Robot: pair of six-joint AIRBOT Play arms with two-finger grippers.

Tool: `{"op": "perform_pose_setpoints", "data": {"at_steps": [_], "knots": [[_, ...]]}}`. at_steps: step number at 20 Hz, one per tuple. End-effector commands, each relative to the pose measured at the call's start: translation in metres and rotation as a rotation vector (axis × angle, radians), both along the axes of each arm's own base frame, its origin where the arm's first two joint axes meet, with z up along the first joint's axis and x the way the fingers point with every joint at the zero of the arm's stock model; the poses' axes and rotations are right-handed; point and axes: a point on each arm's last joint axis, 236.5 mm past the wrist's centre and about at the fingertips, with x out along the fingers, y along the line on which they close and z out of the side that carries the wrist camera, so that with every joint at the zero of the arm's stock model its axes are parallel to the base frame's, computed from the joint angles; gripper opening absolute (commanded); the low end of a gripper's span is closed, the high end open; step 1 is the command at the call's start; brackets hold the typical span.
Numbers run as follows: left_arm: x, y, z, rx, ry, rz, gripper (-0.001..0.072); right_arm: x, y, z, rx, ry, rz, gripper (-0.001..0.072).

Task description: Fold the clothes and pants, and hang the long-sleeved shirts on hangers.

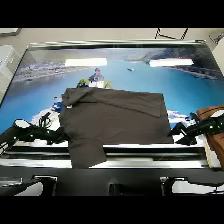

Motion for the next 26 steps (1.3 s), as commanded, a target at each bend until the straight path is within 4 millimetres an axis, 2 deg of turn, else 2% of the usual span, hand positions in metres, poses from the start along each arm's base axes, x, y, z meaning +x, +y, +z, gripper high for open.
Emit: {"op": "perform_pose_setpoints", "data": {"at_steps": [1,2,3,4,5,6,8,9,10,11,12,13,14,15,16,17,18,19,20,21,23,24,26], "knots": [[0.001,0.0,0.0,0.0,-0.002,0.001,0.0024,0.008,0.01,-0.013,0.024,-0.032,-0.051,0.0601],[0.001,0.0,0.0,0.0,-0.002,0.001,0.0024,0.008,0.013,-0.016,0.021,-0.035,-0.05,0.0598],[0.001,0.0,0.0,0.0,-0.002,0.001,0.0024,0.008,0.018,-0.017,0.021,-0.036,-0.033,0.0559],[0.001,0.0,0.001,-0.001,-0.002,0.001,0.0024,0.008,0.024,-0.017,0.022,-0.04,-0.002,0.045],[0.0,0.0,0.001,-0.002,-0.001,0.0,0.0024,0.007,0.031,-0.015,0.031,-0.039,0.031,0.0226],[0.002,0.0,0.002,-0.001,-0.007,-0.001,0.0024,0.007,0.035,-0.014,0.029,-0.043,0.046,0.0041],[0.017,0.003,0.013,0.009,-0.055,-0.001,0.0023,0.016,0.035,-0.002,0.025,-0.089,0.038,0.0035],[0.031,0.007,0.025,0.019,-0.104,0.003,0.0023,0.024,0.032,0.01,0.009,-0.128,0.045,0.0035],[0.051,0.012,0.047,0.036,-0.186,0.005,0.0023,0.037,0.028,0.027,-0.008,-0.188,0.052,0.0035],[0.073,0.017,0.077,0.057,-0.287,0.006,0.0023,0.058,0.023,0.055,-0.029,-0.284,0.055,0.0035],[0.099,0.022,0.122,0.086,-0.424,0.005,0.0022,0.082,0.02,0.091,-0.047,-0.409,0.056,0.0035],[0.123,0.028,0.177,0.12,-0.58,0.01,0.0022,0.111,0.019,0.143,-0.069,-0.583,0.058,0.0035],[0.142,0.033,0.25,0.164,-0.777,0.025,0.0023,0.134,0.017,0.2,-0.114,-0.766,0.071,0.0035],[0.15,0.037,0.329,0.208,-0.976,0.047,0.0023,0.151,0.012,0.271,-0.201,-0.974,0.085,0.0036],[0.144,0.04,0.42,0.256,-1.205,0.081,0.0023,0.158,0.006,0.342,-0.31,-1.167,0.076,0.0036],[0.126,0.042,0.5,0.303,-1.408,0.121,0.0023,0.155,0.002,0.421,-0.442,-1.379,0.054,0.0036],[0.094,0.043,0.572,0.348,-1.6,0.16,0.0023,0.14,0.001,0.487,-0.56,-1.555,0.037,0.0036],[0.061,0.038,0.619,0.369,-1.728,0.179,0.0024,0.114,0.006,0.541,-0.65,-1.683,0.011,0.0036],[0.026,0.03,0.65,0.373,-1.816,0.181,0.0023,0.085,0.017,0.573,-0.682,-1.752,-0.014,0.0036],[-0.003,0.022,0.665,0.354,-1.858,0.19,0.0023,0.061,0.03,0.589,-0.689,-1.794,-0.021,0.0036],[-0.048,0.014,0.682,0.301,-1.91,0.234,0.0023,0.018,0.049,0.613,-0.729,-1.875,-0.017,0.0036],[-0.067,0.013,0.694,0.294,-1.959,0.259,0.0023,0.003,0.053,0.624,-0.748,-1.908,-0.041,0.0036],[-0.097,0.016,0.719,0.283,-2.066,0.327,0.0023,-0.015,0.052,0.64,-0.758,-1.947,-0.132,0.0036]]}}
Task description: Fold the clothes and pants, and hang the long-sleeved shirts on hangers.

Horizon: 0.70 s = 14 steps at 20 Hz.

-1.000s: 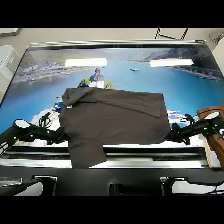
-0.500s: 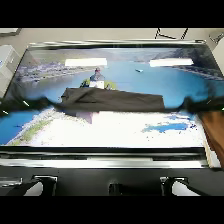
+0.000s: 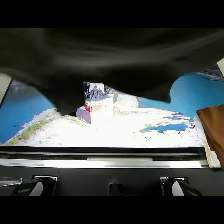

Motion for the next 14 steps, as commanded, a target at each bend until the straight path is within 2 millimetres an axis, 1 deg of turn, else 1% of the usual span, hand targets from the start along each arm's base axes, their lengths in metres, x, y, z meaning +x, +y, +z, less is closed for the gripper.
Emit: {"op": "perform_pose_setpoints", "data": {"at_steps": [1,2,3,4,5,6,7,8,9,10,11,12,13,14], "knots": [[-0.074,-0.002,0.054,-0.057,-0.227,0.017,0.0023,-0.053,0.012,0.049,0.038,-0.177,-0.053,0.0036],[-0.079,-0.002,0.058,-0.058,-0.244,0.02,0.0023,-0.054,0.012,0.053,0.048,-0.193,-0.054,0.0036],[-0.078,-0.001,0.058,-0.056,-0.244,0.024,0.0023,-0.055,0.012,0.056,0.052,-0.205,-0.053,0.0036],[-0.072,0.002,0.056,-0.05,-0.233,0.037,0.0023,-0.049,0.008,0.056,0.065,-0.202,-0.055,0.0036],[-0.057,0.007,0.048,-0.039,-0.19,0.063,0.0023,-0.041,0.005,0.051,0.09,-0.18,-0.053,0.0036],[-0.035,0.015,0.032,-0.037,-0.109,0.089,0.0023,-0.027,0.001,0.036,0.127,-0.114,-0.043,0.0035],[-0.006,0.022,0.005,-0.029,0.015,0.108,0.0023,-0.009,-0.001,0.01,0.147,-0.003,-0.025,0.0035],[0.024,0.027,-0.028,-0.013,0.158,0.112,0.0023,0.012,-0.005,-0.033,0.155,0.167,-0.002,0.0034],[0.056,0.028,-0.074,0.007,0.334,0.09,0.0023,0.027,-0.007,-0.083,0.169,0.371,0.03,0.0032],[0.084,0.028,-0.124,0.02,0.514,0.06,0.0023,0.037,-0.008,-0.14,0.215,0.599,0.07,0.0031],[0.108,0.026,-0.183,0.02,0.707,0.015,0.0023,0.046,-0.007,-0.19,0.242,0.785,0.091,0.0031],[0.126,0.025,-0.238,0.012,0.866,-0.016,0.0023,0.057,-0.01,-0.242,0.224,0.939,0.076,0.0031],[0.142,0.021,-0.295,-0.006,1.005,-0.045,0.0023,0.07,-0.011,-0.29,0.187,1.047,0.046,0.0032],[0.152,0.016,-0.347,-0.033,1.114,-0.062,0.0024,0.084,-0.007,-0.34,0.146,1.137,0.025,0.0031]]}}
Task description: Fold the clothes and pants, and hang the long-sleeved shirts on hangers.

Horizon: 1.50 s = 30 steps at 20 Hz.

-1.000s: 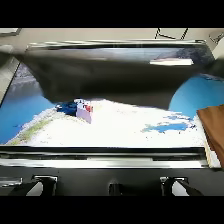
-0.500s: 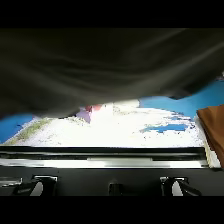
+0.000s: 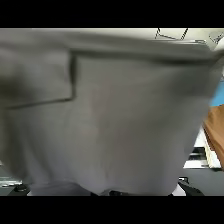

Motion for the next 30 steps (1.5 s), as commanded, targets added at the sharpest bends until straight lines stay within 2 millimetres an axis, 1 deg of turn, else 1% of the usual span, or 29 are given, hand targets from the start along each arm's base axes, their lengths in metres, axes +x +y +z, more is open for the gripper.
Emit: {"op": "perform_pose_setpoints", "data": {"at_steps": [1,2,3,4,5,6,7,8,9,10,12,14,15,16,19,20,21,22,23,24,25,26,27,28,29,30], "knots": [[0.026,-0.013,-0.195,-0.07,0.493,-0.047,0.0024,0.021,0.01,-0.18,-0.091,0.454,0.034,0.0032],[0.03,-0.014,-0.243,-0.094,0.567,-0.024,0.0024,0.034,0.016,-0.217,-0.08,0.493,0.016,0.0032],[0.033,-0.011,-0.29,-0.117,0.631,0.014,0.0024,0.047,0.021,-0.25,-0.054,0.523,-0.011,0.0032],[0.036,-0.01,-0.326,-0.161,0.684,0.054,0.0024,0.06,0.027,-0.278,-0.024,0.555,-0.031,0.0033],[0.045,-0.009,-0.352,-0.214,0.708,0.09,0.0024,0.074,0.034,-0.299,0.009,0.561,-0.043,0.0033],[0.06,-0.007,-0.368,-0.253,0.705,0.125,0.0024,0.091,0.04,-0.315,0.061,0.543,-0.06,0.0033],[0.08,-0.003,-0.376,-0.279,0.675,0.157,0.0024,0.109,0.046,-0.323,0.118,0.502,-0.085,0.0034],[0.1,0.002,-0.378,-0.285,0.631,0.175,0.0024,0.128,0.046,-0.323,0.153,0.437,-0.118,0.0034],[0.119,0.007,-0.375,-0.277,0.58,0.186,0.0024,0.148,0.042,-0.317,0.171,0.356,-0.155,0.0034],[0.136,0.012,-0.369,-0.262,0.535,0.194,0.0024,0.17,0.033,-0.304,0.172,0.253,-0.195,0.0034],[0.164,0.013,-0.354,-0.196,0.431,0.176,0.0024,0.201,0.016,-0.279,0.16,0.084,-0.254,0.0034],[0.186,0.012,-0.343,-0.156,0.343,0.185,0.0024,0.22,0.003,-0.263,0.152,-0.026,-0.298,0.0034],[0.194,0.012,-0.343,-0.151,0.312,0.203,0.0024,0.223,0.001,-0.265,0.154,-0.037,-0.307,0.0034],[0.199,0.01,-0.347,-0.146,0.301,0.212,0.0024,0.222,0.002,-0.273,0.153,-0.015,-0.304,0.0034],[0.198,-0.011,-0.383,-0.133,0.366,0.18,0.0023,0.205,0.013,-0.319,0.156,0.137,-0.271,0.0034],[0.197,-0.018,-0.392,-0.129,0.383,0.171,0.0024,0.2,0.015,-0.331,0.166,0.182,-0.274,0.0034],[0.197,-0.021,-0.396,-0.128,0.389,0.166,0.0024,0.198,0.013,-0.336,0.182,0.203,-0.291,0.0034],[0.198,-0.022,-0.391,-0.13,0.383,0.16,0.0024,0.199,0.004,-0.333,0.196,0.204,-0.314,0.0034],[0.2,-0.02,-0.38,-0.134,0.372,0.153,0.0024,0.199,-0.007,-0.327,0.205,0.21,-0.327,0.0034],[0.2,-0.017,-0.364,-0.143,0.368,0.139,0.0024,0.197,-0.018,-0.318,0.204,0.232,-0.32,0.0034],[0.193,-0.015,-0.351,-0.153,0.389,0.109,0.0024,0.189,-0.026,-0.309,0.198,0.276,-0.29,0.0035],[0.178,-0.016,-0.346,-0.156,0.441,0.064,0.0024,0.174,-0.028,-0.303,0.181,0.335,-0.235,0.0035],[0.155,-0.019,-0.348,-0.154,0.526,0.005,0.0024,0.152,-0.026,-0.3,0.167,0.412,-0.171,0.0035],[0.124,-0.024,-0.357,-0.137,0.646,-0.069,0.0024,0.125,-0.022,-0.303,0.161,0.511,-0.125,0.0035],[0.094,-0.025,-0.371,-0.119,0.778,-0.113,0.0023,0.094,-0.018,-0.309,0.135,0.636,-0.076,0.0035],[0.063,-0.021,-0.388,-0.078,0.907,-0.133,0.0023,0.066,-0.016,-0.318,0.097,0.748,-0.035,0.0035]]}}
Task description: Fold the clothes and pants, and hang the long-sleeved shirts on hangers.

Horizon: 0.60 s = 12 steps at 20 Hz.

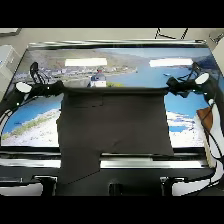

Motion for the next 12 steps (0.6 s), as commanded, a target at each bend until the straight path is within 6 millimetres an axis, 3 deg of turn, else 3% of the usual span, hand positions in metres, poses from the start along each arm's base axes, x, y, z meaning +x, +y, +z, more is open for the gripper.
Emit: {"op": "perform_pose_setpoints", "data": {"at_steps": [1,3,5,11,12], "knots": [[-0.103,0.0,-0.037,0.042,0.394,-0.193,0.0023,-0.102,0.005,-0.02,-0.019,0.387,0.209,0.0035],[-0.129,-0.001,-0.063,0.056,0.476,-0.211,0.0023,-0.121,-0.004,-0.049,-0.076,0.447,0.238,0.0035],[-0.141,-0.004,-0.082,0.053,0.511,-0.205,0.0024,-0.125,-0.005,-0.063,-0.084,0.453,0.239,0.0035],[-0.142,-0.002,-0.09,0.056,0.507,-0.185,0.0024,-0.127,0.019,-0.057,0.029,0.457,0.219,0.0038],[-0.141,0.0,-0.089,0.054,0.507,-0.18,0.0032,-0.129,0.02,-0.056,0.038,0.471,0.211,0.0096]]}}
